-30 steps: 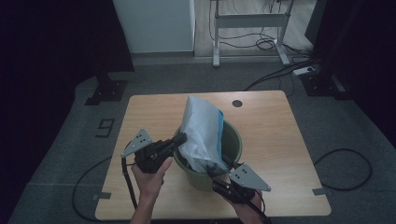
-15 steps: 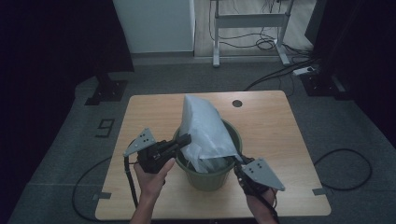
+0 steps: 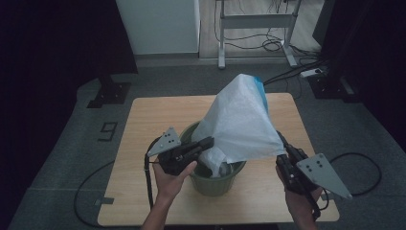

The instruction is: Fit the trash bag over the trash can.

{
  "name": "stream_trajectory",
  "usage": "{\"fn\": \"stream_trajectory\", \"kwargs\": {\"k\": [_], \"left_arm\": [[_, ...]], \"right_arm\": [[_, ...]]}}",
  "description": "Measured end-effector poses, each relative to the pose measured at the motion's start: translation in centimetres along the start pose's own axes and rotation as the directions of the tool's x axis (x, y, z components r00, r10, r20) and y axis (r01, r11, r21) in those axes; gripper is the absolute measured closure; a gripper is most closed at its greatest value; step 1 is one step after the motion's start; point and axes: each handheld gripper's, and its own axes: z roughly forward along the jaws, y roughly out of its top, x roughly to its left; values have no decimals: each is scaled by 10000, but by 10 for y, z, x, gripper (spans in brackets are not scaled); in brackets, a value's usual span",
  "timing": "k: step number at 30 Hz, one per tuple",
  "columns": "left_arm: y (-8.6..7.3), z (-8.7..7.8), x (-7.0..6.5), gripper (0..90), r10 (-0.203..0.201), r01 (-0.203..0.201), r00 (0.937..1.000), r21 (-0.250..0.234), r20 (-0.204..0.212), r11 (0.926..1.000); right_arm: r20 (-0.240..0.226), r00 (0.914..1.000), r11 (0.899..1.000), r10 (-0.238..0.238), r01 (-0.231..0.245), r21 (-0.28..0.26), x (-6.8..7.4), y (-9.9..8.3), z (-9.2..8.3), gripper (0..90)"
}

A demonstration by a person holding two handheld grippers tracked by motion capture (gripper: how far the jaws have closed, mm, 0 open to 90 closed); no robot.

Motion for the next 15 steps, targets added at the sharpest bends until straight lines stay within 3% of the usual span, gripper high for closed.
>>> {"fn": "stream_trajectory", "kwargs": {"k": [5,15], "left_arm": [[-8,-9,5,898,-71,71,9997,-13,-228,10000],[-25,-41,23,898,-679,643,9959,-606,-596,9961]], "right_arm": [[-408,9992,10000,5,-9,-99,9,-4,-1,875],[-1120,9935,9960,-185,281,848,30,-39,15,833]]}}
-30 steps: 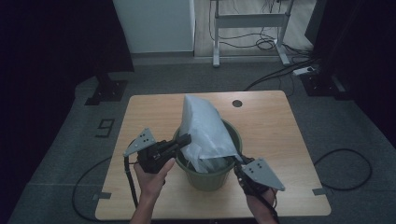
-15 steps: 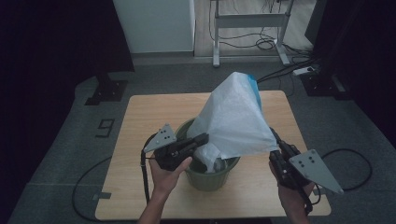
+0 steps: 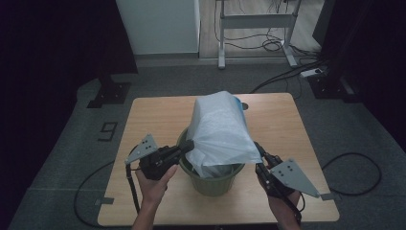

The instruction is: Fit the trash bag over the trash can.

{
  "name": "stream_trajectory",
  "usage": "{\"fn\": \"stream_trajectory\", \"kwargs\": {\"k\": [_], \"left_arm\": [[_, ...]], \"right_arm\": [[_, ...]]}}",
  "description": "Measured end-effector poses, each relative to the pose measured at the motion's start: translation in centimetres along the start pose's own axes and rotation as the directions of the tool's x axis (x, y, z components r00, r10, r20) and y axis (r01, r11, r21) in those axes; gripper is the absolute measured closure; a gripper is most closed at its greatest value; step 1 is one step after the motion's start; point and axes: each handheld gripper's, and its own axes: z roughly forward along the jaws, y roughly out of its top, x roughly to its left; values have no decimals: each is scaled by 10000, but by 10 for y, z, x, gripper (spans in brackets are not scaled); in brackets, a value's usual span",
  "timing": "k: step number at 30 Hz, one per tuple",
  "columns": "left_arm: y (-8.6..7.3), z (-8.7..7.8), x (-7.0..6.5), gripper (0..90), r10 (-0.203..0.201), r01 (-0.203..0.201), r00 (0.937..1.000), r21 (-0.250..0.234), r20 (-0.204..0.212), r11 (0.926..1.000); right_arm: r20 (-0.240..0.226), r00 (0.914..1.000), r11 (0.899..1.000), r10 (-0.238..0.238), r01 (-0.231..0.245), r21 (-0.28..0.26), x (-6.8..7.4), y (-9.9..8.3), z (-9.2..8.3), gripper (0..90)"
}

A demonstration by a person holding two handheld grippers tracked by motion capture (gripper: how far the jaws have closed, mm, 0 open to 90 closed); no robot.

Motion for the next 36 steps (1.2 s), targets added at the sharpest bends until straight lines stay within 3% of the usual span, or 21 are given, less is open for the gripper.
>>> {"fn": "stream_trajectory", "kwargs": {"k": [5,9,13,16,20,23,29,36], "left_arm": [[-9,-12,8,898,-279,278,9995,-85,-166,9996],[-15,-16,11,898,-401,399,9989,-81,-238,9992],[-20,-18,9,897,-399,400,9989,59,-232,9992],[-24,-18,8,898,-445,447,9989,138,-170,9989],[-27,-16,6,897,-482,483,9988,292,-57,9984],[-27,-10,3,897,-383,382,9993,477,20,9981],[-21,-1,1,898,-298,296,9995,343,66,9990],[-7,2,0,898,-125,125,9999,-102,-47,9999]], "right_arm": [[-602,9981,9978,157,-117,653,6,-18,3,734],[-729,9962,9944,480,-408,976,12,-31,-2,629],[-948,9911,9889,931,-810,1245,16,-41,-9,626],[-898,9907,9862,1020,-888,1399,16,-47,-14,651],[-769,9905,9858,1137,-1029,1326,14,-52,-19,807],[-682,9915,9885,1111,-1031,1104,10,-51,-22,859],[16,9974,9955,724,-724,613,-1,-40,-28,871],[478,9980,9982,411,-430,410,-15,-30,-32,873]]}}
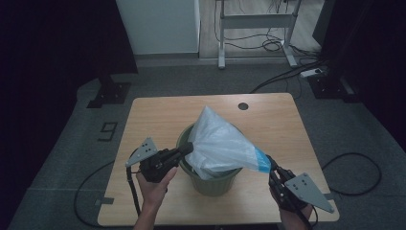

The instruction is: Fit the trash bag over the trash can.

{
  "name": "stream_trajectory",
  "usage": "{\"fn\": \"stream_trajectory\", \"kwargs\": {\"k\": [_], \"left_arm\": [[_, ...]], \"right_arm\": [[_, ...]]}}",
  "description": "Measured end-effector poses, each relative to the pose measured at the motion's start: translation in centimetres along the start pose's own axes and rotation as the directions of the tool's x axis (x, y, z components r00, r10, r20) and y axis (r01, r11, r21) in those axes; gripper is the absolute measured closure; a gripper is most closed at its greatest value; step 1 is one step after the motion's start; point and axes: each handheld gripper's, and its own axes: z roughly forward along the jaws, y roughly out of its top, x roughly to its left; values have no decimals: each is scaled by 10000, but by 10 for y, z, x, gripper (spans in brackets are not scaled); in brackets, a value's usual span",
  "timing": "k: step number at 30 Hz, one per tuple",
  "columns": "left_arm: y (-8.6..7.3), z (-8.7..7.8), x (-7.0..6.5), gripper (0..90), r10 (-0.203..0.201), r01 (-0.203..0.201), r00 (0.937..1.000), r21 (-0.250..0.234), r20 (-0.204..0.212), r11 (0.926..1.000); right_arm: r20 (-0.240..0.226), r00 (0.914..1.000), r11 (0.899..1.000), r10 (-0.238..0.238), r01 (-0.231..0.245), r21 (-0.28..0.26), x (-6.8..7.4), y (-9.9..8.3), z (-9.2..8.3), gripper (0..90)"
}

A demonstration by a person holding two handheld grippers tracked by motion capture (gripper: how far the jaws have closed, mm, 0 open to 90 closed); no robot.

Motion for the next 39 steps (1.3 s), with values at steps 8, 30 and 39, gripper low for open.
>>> {"fn": "stream_trajectory", "kwargs": {"k": [8,30,39], "left_arm": [[13,-11,8,898,-15,-6,9994,-587,-351,9983],[-25,-51,43,898,-1094,1035,9862,-530,-1246,9932],[-33,-48,44,898,-1298,1238,9832,-537,-1279,9908]], "right_arm": [[513,9985,9995,-213,224,-207,-17,11,6,873],[838,9965,9970,22,-86,765,-57,-9,46,690],[47,9946,9892,1034,-1033,1038,-70,-8,16,409]]}}
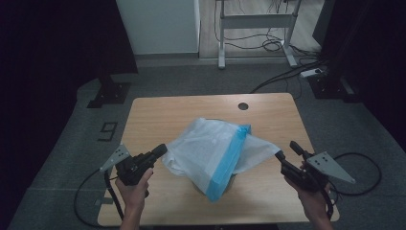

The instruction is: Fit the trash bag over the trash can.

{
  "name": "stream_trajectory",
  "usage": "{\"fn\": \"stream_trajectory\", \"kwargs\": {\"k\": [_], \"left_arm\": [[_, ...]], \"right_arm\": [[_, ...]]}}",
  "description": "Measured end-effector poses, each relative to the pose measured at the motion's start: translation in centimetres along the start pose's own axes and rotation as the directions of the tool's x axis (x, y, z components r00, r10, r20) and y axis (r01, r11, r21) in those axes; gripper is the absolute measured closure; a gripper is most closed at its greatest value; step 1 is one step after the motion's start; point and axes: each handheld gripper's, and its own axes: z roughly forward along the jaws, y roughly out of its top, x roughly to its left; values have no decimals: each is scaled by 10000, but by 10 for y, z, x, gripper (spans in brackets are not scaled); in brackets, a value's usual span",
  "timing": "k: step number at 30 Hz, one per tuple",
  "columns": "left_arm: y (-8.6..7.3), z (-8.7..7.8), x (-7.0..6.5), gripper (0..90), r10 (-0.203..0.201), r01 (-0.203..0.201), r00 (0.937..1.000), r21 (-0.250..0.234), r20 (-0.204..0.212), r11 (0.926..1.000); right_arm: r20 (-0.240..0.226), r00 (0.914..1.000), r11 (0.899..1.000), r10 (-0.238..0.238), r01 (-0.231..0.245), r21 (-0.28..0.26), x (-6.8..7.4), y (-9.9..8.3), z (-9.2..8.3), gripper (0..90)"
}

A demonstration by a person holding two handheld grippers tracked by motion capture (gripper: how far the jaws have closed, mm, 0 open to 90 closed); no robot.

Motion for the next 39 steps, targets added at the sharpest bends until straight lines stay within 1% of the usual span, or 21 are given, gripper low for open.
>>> {"fn": "stream_trajectory", "kwargs": {"k": [2,5,8,10,13,14,15,18,19,20,21,22,23,24,25,29,31,32,34,36,39], "left_arm": [[-1,1,-1,898,-7,7,10000,-3,-4,10000],[-1,4,-4,898,-26,26,10000,-12,-2,10000],[1,7,-7,898,-6,6,10000,-40,51,10000],[3,10,-9,898,-5,6,10000,-70,94,10000],[5,14,-12,898,-8,10,9999,-114,125,9999],[6,16,-13,898,-16,18,9999,-114,146,9999],[6,17,-13,898,-14,16,9999,-113,161,9999],[6,19,-14,898,-8,9,9999,-104,146,9999],[6,19,-14,898,-40,42,9999,-123,147,9999],[6,20,-14,898,-56,58,9999,-124,133,9999],[6,20,-13,898,-64,65,9999,-123,120,9999],[5,20,-13,898,-80,81,9999,-120,113,9999],[5,21,-14,898,-90,91,9999,-117,110,9999],[5,21,-14,898,-110,111,9999,-125,110,9999],[5,22,-14,898,-118,120,9999,-123,125,9999],[5,24,-18,898,-84,86,9999,-114,149,9999],[5,25,-19,898,-80,82,9999,-108,146,9999],[5,25,-19,898,-77,78,9999,-91,143,9999],[5,25,-18,898,-83,84,9999,-72,137,9999],[5,25,-18,898,-98,99,9999,-78,130,9999],[4,24,-17,898,-135,137,9998,-115,133,9998]], "right_arm": [[-119,9999,10000,-46,45,-21,1,-2,-10,405],[-257,9996,9997,-83,77,-248,2,-2,-21,402],[-356,9993,9998,-66,59,-191,1,-1,-20,403],[-457,9989,10000,48,-45,77,1,-3,-12,400],[-715,9974,9985,116,-77,538,7,-7,9,397],[-835,9965,9963,97,-24,864,14,-12,25,397],[-835,9965,9963,97,-24,864,14,-12,25,397],[-938,9953,9934,224,-117,1137,19,-20,36,394],[-1005,9947,9928,236,-115,1195,20,-23,35,389],[-1034,9944,9929,216,-92,1189,21,-29,28,379],[-1034,9944,9929,216,-92,1189,21,-29,28,379],[-1241,9920,9931,209,-63,1173,20,-34,17,373],[-1241,9920,9931,209,-63,1173,20,-34,17,373],[-1427,9897,9929,146,25,1187,20,-39,6,364],[-1427,9897,9929,146,25,1187,20,-39,6,364],[-1855,9826,9936,100,110,1120,22,-46,-16,360],[-2035,9791,9952,21,179,963,25,-45,-24,360],[-2194,9756,9970,-47,214,739,26,-41,-29,362],[-2229,9748,9977,-64,214,648,27,-38,-31,363],[-2285,9735,9990,-82,183,420,29,-29,-32,369],[-2316,9728,9997,-74,129,220,31,-17,-27,377]]}}
